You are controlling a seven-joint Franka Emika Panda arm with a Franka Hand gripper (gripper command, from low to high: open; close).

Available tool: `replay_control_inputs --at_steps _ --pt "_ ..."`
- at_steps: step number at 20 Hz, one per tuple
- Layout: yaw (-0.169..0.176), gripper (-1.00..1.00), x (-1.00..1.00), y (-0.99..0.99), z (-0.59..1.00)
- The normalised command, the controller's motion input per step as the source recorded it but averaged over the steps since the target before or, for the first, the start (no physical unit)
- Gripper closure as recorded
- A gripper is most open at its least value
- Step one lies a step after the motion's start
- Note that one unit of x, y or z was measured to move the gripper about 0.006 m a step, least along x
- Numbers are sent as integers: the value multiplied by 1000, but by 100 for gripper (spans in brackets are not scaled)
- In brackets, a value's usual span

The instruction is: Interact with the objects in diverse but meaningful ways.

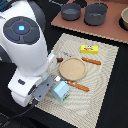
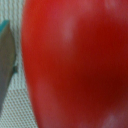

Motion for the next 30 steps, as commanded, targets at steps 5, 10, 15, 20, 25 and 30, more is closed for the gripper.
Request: replay_control_inputs --at_steps 5,10,15,20,25,30 --pt "21 100 -195 -131 -46" --pt "41 100 -395 482 935" --pt "67 100 -442 754 1000" --pt "55 100 -279 848 931" --pt "40 100 -237 887 531" --pt "21 100 -314 885 246"
